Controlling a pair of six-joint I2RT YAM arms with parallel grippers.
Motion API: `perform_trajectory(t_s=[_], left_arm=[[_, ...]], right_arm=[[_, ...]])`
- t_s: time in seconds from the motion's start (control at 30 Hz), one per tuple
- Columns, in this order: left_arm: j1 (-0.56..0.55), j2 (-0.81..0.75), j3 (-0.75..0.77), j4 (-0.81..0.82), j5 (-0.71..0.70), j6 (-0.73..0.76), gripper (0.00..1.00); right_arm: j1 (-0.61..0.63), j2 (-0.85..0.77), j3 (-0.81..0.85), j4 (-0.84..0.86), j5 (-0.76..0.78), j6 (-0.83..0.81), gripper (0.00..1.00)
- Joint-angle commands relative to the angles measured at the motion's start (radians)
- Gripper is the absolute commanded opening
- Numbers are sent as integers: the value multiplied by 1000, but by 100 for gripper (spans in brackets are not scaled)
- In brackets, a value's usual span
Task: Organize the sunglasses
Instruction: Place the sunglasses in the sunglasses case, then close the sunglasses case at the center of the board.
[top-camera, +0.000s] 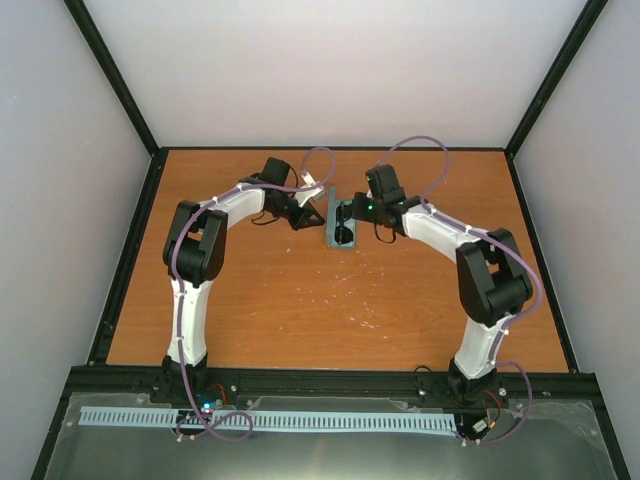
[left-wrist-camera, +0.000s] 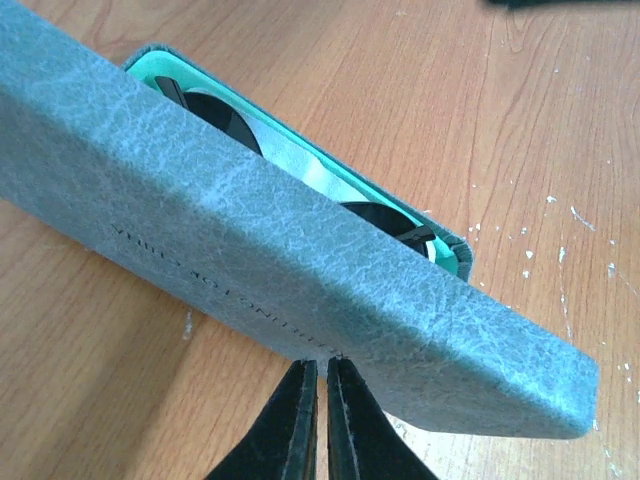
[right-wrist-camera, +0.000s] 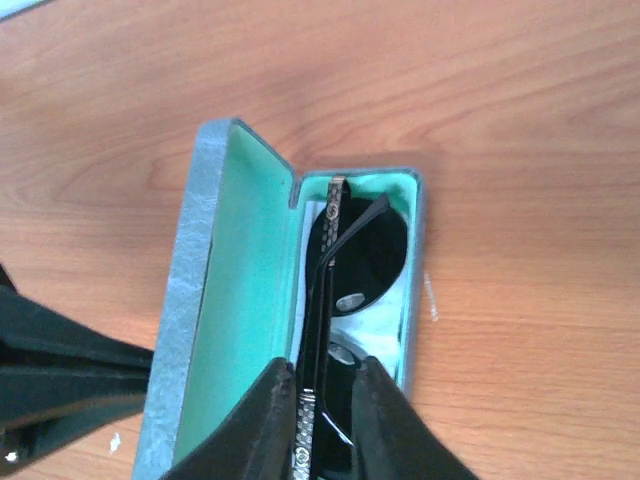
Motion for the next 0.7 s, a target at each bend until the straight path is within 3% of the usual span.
perform_trajectory(t_s=[0.0, 0.17, 0.67], left_arm=[[-3, -49, 28, 21, -6, -8, 6], [-3, -37, 63, 12, -3, -17, 6], [-7, 21, 120, 13, 26, -56, 6]], right_arm=[[-53, -66, -79, 48, 42, 26, 6], [-120, 45, -126, 123, -91, 103, 3], [-90, 228, -54, 166, -158, 126, 3]])
